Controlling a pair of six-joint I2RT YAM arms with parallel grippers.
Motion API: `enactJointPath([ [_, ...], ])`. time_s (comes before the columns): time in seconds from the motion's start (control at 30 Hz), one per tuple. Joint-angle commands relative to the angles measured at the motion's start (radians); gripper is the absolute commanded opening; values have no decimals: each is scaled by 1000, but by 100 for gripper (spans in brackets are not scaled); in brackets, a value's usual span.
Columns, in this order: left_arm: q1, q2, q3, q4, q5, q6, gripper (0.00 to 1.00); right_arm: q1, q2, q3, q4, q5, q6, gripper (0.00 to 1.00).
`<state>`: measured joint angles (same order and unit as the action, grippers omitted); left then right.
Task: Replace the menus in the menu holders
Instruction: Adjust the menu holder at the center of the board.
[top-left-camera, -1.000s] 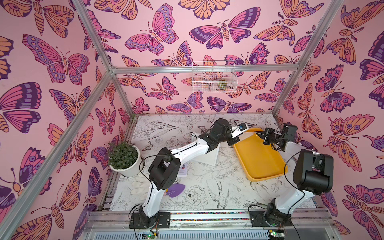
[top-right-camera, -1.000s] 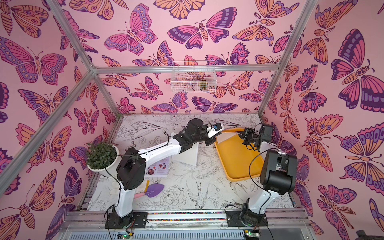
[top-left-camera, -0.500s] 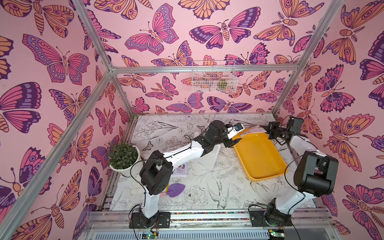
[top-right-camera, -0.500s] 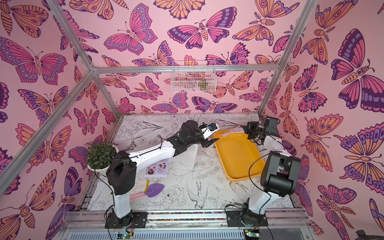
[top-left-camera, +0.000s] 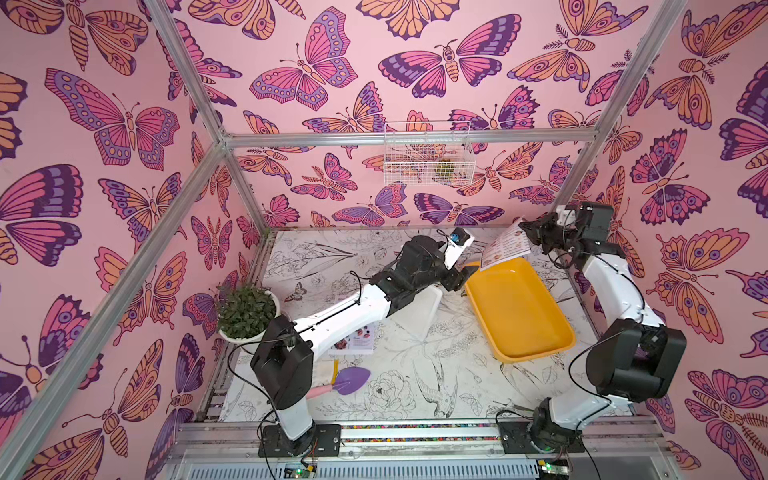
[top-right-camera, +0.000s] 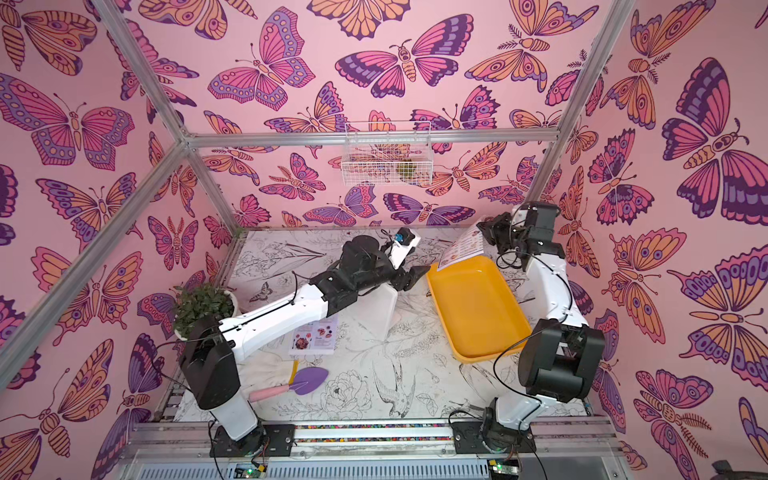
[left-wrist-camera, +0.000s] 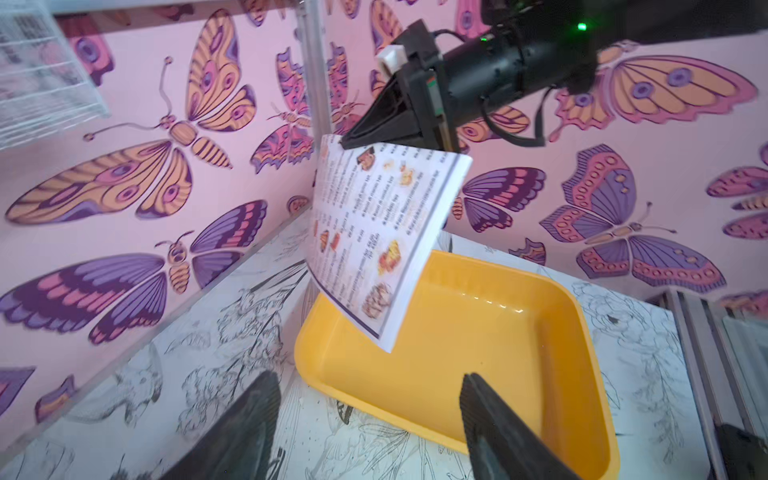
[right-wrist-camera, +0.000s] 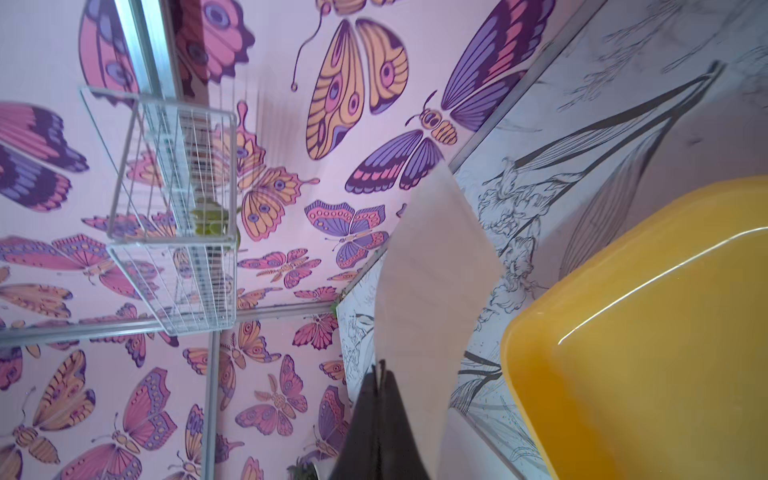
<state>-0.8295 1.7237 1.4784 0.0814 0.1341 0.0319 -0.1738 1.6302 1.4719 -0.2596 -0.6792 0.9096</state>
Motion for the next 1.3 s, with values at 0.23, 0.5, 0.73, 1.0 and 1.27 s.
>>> enactJointPath([
  [0.23,105,-288,-74,-553,-408,-417,70,240,-176,25,178,68,-287,1],
  [0.5,203,-299,-240,-662,-174,-513,65,404,-258,-11,232,-17,-501,1],
  [0.73,209,-195,-275,-592,-128,-530,60,522,-270,-17,146,134,-621,1],
  [1.0,211,-145,-305,-480,-99,-505,61,618,-266,-74,204,348,-533,0],
  [1.27,230,-180,-348,-443,-52,-466,60,626,-262,-123,291,414,-456,0],
])
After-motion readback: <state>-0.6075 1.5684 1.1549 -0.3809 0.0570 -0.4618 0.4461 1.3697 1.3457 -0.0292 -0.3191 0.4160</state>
